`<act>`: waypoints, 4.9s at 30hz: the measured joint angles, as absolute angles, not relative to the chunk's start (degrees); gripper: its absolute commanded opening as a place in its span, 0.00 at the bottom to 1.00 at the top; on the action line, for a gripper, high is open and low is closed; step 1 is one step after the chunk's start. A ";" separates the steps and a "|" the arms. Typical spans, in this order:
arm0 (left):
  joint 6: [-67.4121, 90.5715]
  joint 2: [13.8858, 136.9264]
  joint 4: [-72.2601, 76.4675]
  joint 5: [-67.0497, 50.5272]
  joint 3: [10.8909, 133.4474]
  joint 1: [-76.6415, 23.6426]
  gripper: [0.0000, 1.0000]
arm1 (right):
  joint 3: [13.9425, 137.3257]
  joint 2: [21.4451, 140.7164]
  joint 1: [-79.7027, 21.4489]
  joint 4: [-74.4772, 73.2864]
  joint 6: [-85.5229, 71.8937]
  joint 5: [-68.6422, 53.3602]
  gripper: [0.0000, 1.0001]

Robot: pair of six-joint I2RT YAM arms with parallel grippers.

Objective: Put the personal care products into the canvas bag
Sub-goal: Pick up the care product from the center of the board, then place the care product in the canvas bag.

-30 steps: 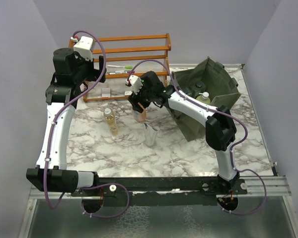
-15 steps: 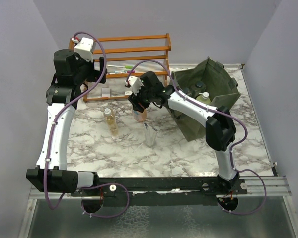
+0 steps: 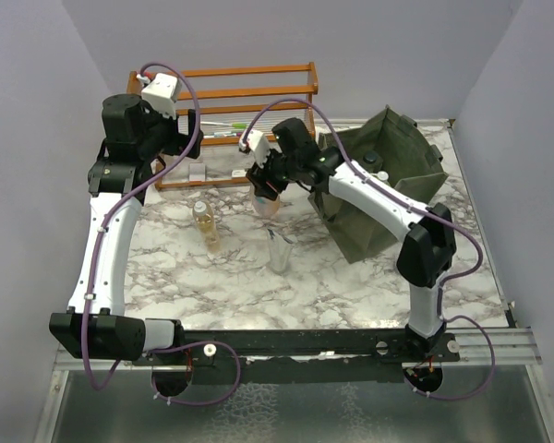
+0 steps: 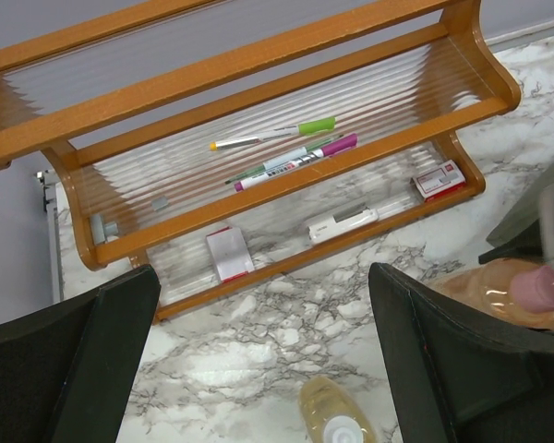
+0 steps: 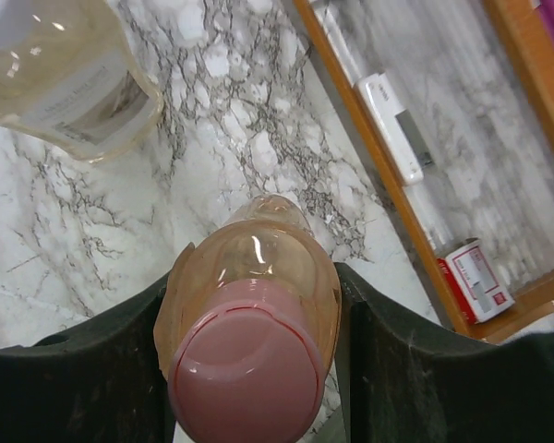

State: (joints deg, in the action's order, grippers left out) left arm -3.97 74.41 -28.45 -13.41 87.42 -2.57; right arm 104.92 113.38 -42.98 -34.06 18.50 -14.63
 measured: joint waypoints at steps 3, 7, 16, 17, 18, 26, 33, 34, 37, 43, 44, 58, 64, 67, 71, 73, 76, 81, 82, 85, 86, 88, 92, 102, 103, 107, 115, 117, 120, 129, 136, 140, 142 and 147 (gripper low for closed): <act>-3.95 74.35 -28.29 -14.31 87.00 -2.57 0.99 | 105.91 110.41 -42.44 -34.98 19.25 -16.05 0.01; -3.88 74.30 -28.27 -15.55 86.17 -2.57 0.99 | 108.73 106.45 -41.63 -36.91 20.03 -17.74 0.01; -3.16 74.30 -27.49 -17.69 84.71 -2.57 0.97 | 117.75 100.05 -39.97 -41.78 21.34 -20.80 0.01; -3.11 74.30 -27.49 -18.00 84.58 -2.57 0.96 | 118.67 99.59 -39.79 -42.52 21.45 -20.88 0.01; -3.09 74.30 -27.49 -18.41 84.47 -2.57 0.96 | 119.46 99.04 -39.64 -43.18 21.56 -20.93 0.01; -2.15 74.70 -25.76 -23.22 82.89 -2.59 0.92 | 123.46 95.50 -37.78 -47.62 22.41 -20.93 0.01; -1.41 77.41 -24.84 -26.59 81.95 -5.17 0.91 | 124.57 91.85 -31.70 -50.17 22.11 -21.74 0.01; -1.50 77.71 -24.84 -26.70 81.95 -6.11 0.91 | 124.57 91.20 -30.61 -50.24 22.02 -21.89 0.01; -2.35 78.72 -24.80 -27.00 81.97 -10.50 0.91 | 124.57 88.99 -27.00 -50.59 21.43 -22.22 0.01; -4.43 82.04 -24.34 -28.49 82.37 -19.70 0.91 | 122.43 83.07 -19.27 -50.76 20.60 -22.83 0.01; -4.73 82.87 -24.27 -28.77 82.63 -21.08 0.91 | 121.60 81.87 -17.76 -50.74 20.51 -23.05 0.01; -5.76 94.19 -20.95 -29.63 86.98 -33.23 0.81 | 109.23 77.25 -8.34 -53.76 23.59 -23.44 0.01; -5.76 95.18 -20.25 -29.65 87.50 -34.76 0.78 | 106.04 77.32 -7.75 -55.40 24.71 -22.72 0.01; -5.78 95.24 -19.88 -29.65 87.68 -35.09 0.78 | 105.80 77.71 -7.75 -56.01 24.80 -21.85 0.01; -6.07 95.24 -19.75 -29.65 87.70 -35.38 0.78 | 105.80 79.11 -7.75 -55.86 24.80 -20.62 0.01; -6.26 95.24 -19.75 -29.65 87.70 -35.38 0.78 | 105.80 80.60 -7.75 -55.86 24.80 -19.64 0.01; -6.87 95.24 -19.79 -29.65 87.70 -35.38 0.79 | 105.80 82.89 -7.73 -55.96 24.77 -18.48 0.01; -8.54 95.24 -20.56 -29.65 87.85 -35.38 0.81 | 105.75 84.75 -7.49 -56.66 24.75 -17.41 0.01; -8.75 95.24 -21.08 -29.65 88.16 -35.38 0.81 | 105.75 84.75 -7.49 -56.84 24.75 -17.32 0.01; -9.87 95.11 -22.06 -29.65 89.10 -35.38 0.82 | 105.69 84.73 -7.42 -57.10 24.75 -17.30 0.01; -10.15 95.07 -22.22 -29.65 89.38 -35.38 0.82 | 105.47 84.73 -7.40 -57.10 24.75 -17.32 0.01; -10.87 94.94 -22.52 -29.65 89.84 -35.38 0.82 | 104.14 84.58 -7.38 -57.08 24.75 -17.34 0.01; -12.10 94.70 -23.79 -29.63 90.52 -35.38 0.83 | 101.62 84.53 -7.33 -57.91 24.77 -17.34 0.01; -17.65 94.50 -30.68 -29.63 98.21 -35.62 0.83 | 101.06 84.55 -6.79 -59.86 24.80 -17.34 0.01; -18.44 94.48 -31.68 -29.63 99.33 -35.81 0.83 | 101.06 84.55 -6.74 -59.86 24.82 -17.34 0.01; -21.91 94.50 -35.66 -29.76 104.16 -37.78 0.83 | 101.06 84.75 -6.61 -59.88 25.17 -17.32 0.01; -26.57 96.16 -39.97 -30.87 113.89 -45.08 0.84 | 101.06 84.88 -6.00 -59.99 25.21 -17.32 0.01; -27.22 97.84 -40.29 -30.85 116.14 -47.00 0.85 | 101.06 84.88 -5.85 -59.99 25.19 -17.30 0.01; -27.70 101.12 -40.71 -30.81 118.61 -49.93 0.85 | 101.19 84.88 -5.56 -60.07 25.17 -17.28 0.01; -23.97 108.84 -38.37 -27.03 119.68 -56.49 0.85 | 103.66 84.86 -4.45 -60.71 25.15 -17.12 0.01; -21.06 112.27 -35.14 -20.82 120.57 -59.20 0.77 | 104.42 84.86 -3.73 -61.52 25.21 -16.99 0.01; -19.88 112.68 -34.26 -19.62 120.53 -59.37 0.63 | 104.42 84.88 -3.73 -62.00 25.26 -17.17 0.01; -19.55 112.68 -33.78 -19.64 120.49 -59.31 0.55 | 104.66 84.88 -3.73 -62.52 25.30 -17.50 0.01; -20.03 112.66 -33.56 -21.17 119.46 -59.35 0.36 | 106.04 84.99 -3.73 -63.46 25.28 -18.74 0.01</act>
State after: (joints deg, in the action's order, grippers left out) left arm -20.03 112.66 -33.56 -21.17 119.46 -59.35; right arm 106.04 84.99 -3.73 -63.46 25.28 -18.74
